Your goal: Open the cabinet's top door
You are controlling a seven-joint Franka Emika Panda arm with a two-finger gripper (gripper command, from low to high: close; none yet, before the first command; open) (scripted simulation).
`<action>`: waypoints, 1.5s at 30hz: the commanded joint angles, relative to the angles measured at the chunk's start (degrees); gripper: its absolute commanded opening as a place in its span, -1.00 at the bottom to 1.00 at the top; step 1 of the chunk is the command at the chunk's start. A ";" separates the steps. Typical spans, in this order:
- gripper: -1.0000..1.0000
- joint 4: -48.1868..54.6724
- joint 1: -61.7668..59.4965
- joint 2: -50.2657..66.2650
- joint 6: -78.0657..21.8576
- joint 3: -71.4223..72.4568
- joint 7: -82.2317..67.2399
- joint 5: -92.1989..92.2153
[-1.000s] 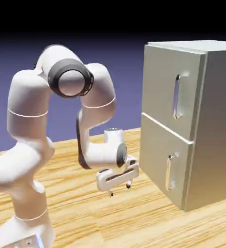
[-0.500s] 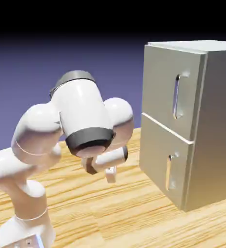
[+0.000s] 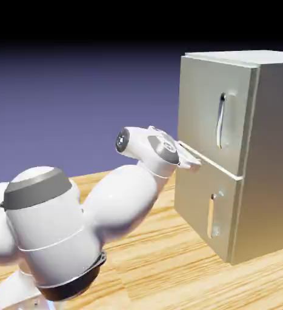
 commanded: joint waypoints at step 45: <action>-1.00 -13.42 15.27 -23.11 -84.90 43.61 28.32 37.91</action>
